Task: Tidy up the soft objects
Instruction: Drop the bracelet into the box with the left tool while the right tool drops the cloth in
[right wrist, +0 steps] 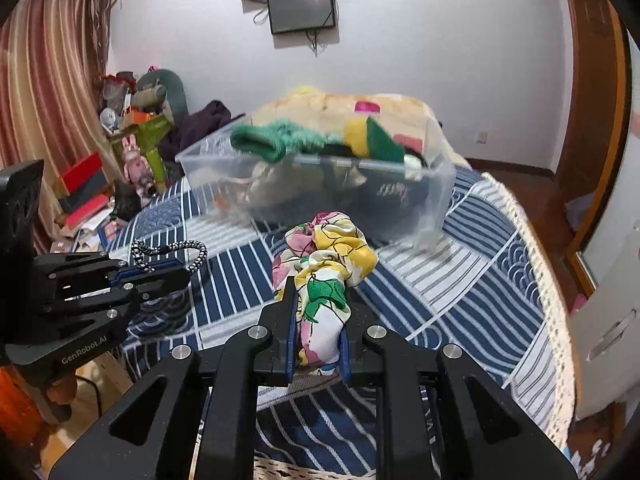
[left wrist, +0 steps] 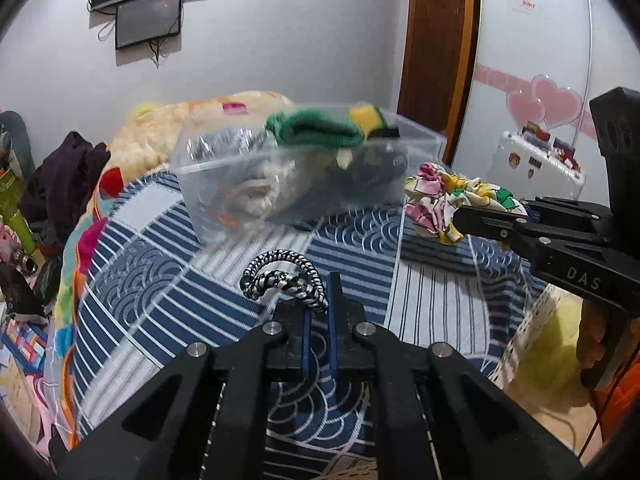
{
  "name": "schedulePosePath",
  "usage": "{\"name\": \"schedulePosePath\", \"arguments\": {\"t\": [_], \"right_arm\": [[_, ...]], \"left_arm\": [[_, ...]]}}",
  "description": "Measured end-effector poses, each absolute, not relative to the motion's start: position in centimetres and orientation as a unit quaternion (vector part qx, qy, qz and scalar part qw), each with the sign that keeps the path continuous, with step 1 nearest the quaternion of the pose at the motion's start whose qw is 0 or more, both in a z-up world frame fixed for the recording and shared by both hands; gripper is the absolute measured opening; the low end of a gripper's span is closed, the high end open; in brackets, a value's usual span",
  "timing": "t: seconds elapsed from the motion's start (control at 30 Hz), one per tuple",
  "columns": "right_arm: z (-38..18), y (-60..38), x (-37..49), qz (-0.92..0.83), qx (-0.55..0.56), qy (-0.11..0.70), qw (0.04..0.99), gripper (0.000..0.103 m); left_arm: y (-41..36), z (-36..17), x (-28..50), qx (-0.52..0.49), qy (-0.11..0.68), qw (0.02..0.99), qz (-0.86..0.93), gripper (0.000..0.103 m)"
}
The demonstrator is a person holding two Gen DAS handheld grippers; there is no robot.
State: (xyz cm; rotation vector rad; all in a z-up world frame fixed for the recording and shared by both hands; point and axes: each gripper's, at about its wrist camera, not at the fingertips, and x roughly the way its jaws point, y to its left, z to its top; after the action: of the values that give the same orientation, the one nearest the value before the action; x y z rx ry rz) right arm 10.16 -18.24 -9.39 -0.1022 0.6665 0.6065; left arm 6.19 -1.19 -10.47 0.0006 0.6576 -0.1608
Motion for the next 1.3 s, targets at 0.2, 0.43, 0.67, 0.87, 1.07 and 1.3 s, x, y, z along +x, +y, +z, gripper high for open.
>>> {"name": "schedulePosePath", "arguments": {"t": [0.2,0.43,0.67,0.87,1.07,1.3], "right_arm": [[-7.0,-18.5,10.5,0.286,-0.042,0.286,0.913,0.014],[-4.3,-18.5,12.0,0.275,-0.03,0.241,0.93,0.014],[-3.1,-16.6,14.3,0.274,-0.025,0.222,0.935,0.014],[-4.7,-14.6,16.9,0.272,-0.032,0.251,0.929,0.014],[-6.7,-13.2,18.0,0.272,-0.047,0.288,0.917,0.014],[-7.0,-13.3,17.9,0.273,-0.063,0.298,0.913,0.021]], "left_arm": [[-0.5,-7.5,6.9,0.0,0.284,0.956,-0.071,0.006],[0.3,-4.3,9.7,0.002,0.243,0.968,-0.063,0.006],[1.1,-3.6,13.2,-0.018,0.239,0.968,-0.075,0.006],[2.0,-5.7,16.7,-0.054,0.285,0.954,-0.083,0.006],[2.1,-7.1,17.6,-0.066,0.314,0.944,-0.078,0.006],[2.0,-7.0,16.3,-0.061,0.319,0.943,-0.076,0.034]]}}
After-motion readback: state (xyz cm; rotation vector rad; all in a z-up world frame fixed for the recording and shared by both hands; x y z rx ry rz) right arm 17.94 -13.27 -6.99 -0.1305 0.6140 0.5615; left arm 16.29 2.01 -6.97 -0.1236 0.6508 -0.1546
